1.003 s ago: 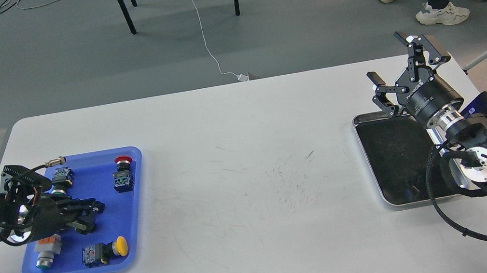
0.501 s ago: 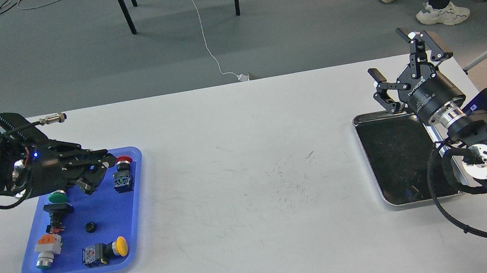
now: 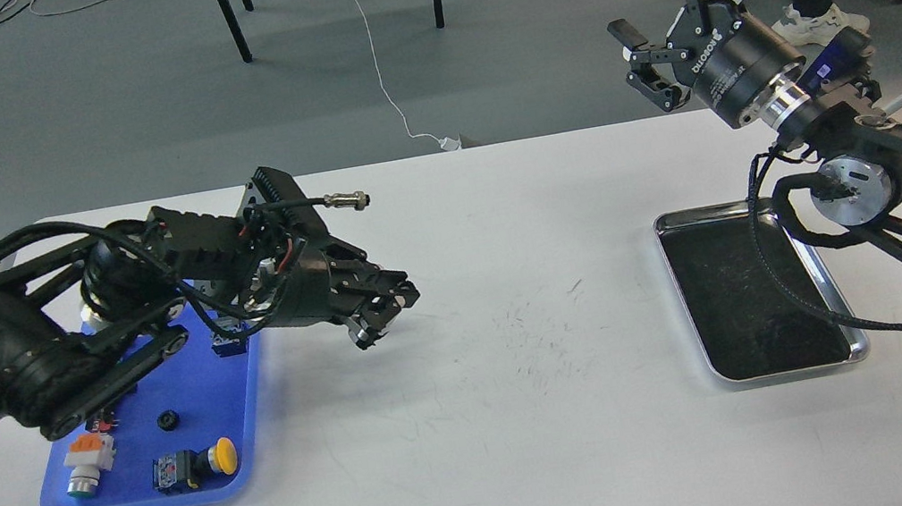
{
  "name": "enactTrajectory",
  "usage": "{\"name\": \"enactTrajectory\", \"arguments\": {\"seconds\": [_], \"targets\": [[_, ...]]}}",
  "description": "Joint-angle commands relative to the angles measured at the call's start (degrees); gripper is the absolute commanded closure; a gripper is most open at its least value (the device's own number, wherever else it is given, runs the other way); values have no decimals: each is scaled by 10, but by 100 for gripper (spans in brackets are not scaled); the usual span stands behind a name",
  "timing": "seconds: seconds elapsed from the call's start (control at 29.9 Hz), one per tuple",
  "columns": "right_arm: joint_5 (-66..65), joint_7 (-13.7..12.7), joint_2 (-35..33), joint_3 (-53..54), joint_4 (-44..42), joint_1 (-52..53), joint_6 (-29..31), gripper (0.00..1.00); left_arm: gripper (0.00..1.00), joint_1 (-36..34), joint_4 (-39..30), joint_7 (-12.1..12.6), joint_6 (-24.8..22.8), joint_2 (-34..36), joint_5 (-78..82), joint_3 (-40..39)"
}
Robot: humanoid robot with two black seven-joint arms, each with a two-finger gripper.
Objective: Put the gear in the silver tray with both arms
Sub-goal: 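Lift the gear and carry it with the left gripper to the table center, then release the gear on the table and raise the left gripper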
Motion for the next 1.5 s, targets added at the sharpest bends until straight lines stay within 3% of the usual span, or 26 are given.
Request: {"name": "enactTrajectory", "arguments": {"seconds": [0.0, 0.3, 0.57, 0.77, 1.07, 1.14, 1.27, 1.47], "targets": [[-1, 0, 4, -5, 0, 12, -11, 2, 89, -7, 73, 0, 2, -79, 0, 15], [-1, 0, -1, -11, 2, -5, -11, 2, 89, -13, 182, 0, 25, -211, 0, 51], [-1, 0, -1, -11, 2, -6, -11, 2, 89, -13, 243, 0, 48, -214, 0, 64], [-1, 0, -2, -12, 1, -6, -11, 2, 87, -9, 249, 0, 49, -214, 0, 71], [0, 0, -2, -11, 0, -6, -11, 2, 75, -7, 249, 0, 48, -214, 0, 72], [-1, 0, -3, -11, 1, -9, -11, 2, 67, -8, 249, 0, 47, -214, 0, 74], [0, 0, -3, -10, 1, -13, -11, 2, 25, -11, 249, 0, 48, -214, 0, 73], [0, 0, -6, -9, 2, -13, -11, 2, 13, -15, 239, 0, 47, -214, 0, 68]]}}
